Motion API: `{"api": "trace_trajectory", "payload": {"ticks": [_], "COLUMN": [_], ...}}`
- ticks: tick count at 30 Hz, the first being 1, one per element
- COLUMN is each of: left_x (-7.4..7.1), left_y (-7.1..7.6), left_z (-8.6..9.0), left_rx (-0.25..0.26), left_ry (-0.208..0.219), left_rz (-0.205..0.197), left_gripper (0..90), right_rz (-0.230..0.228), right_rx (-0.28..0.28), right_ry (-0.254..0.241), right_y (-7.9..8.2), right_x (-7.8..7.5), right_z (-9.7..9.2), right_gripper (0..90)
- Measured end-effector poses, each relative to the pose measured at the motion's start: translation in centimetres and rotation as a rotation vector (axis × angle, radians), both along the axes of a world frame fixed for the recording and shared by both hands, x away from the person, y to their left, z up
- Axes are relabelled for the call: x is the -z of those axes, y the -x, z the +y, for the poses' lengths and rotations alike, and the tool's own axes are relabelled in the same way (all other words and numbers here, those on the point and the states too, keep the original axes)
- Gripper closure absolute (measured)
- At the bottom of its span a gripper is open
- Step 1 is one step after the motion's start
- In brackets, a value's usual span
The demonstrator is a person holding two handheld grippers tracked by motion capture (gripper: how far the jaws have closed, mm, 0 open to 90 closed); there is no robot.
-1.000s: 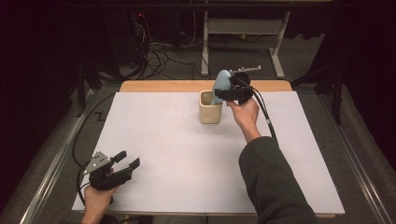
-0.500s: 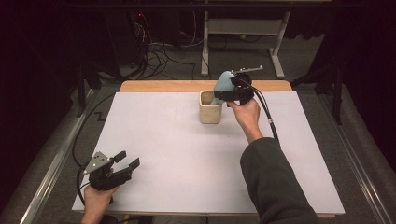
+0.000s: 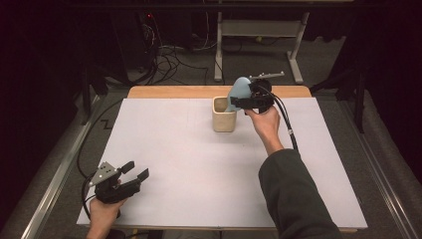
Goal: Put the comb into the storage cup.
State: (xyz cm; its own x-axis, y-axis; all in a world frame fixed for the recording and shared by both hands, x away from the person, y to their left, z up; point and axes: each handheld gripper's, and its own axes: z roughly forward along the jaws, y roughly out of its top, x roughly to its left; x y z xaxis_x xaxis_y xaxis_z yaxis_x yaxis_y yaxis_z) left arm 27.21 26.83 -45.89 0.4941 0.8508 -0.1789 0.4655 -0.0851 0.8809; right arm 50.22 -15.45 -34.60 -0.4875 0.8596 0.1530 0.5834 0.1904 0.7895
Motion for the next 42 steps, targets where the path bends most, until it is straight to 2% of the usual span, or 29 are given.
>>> {"api": "trace_trajectory", "payload": {"ticks": [18, 33, 42], "left_x": [0.0, 0.0, 0.0], "left_y": [0.0, 0.0, 0.0], "left_z": [0.0, 0.0, -0.1], "left_rx": [-0.003, -0.004, 0.002], "left_ry": [-0.001, 0.002, -0.002], "left_rz": [0.001, 0.001, 0.000], "left_gripper": [34.4, 34.4, 34.4], "right_rz": [-0.036, -0.059, -0.080], "right_rx": [-0.025, -0.045, -0.048], "right_ry": [0.033, 0.017, 0.032], "right_y": [1.2, 1.9, 2.6], "right_x": [-0.1, -0.1, -0.1], "right_z": [-1.2, -1.4, -1.6], "right_gripper": [27.6, 25.8, 24.5]}}
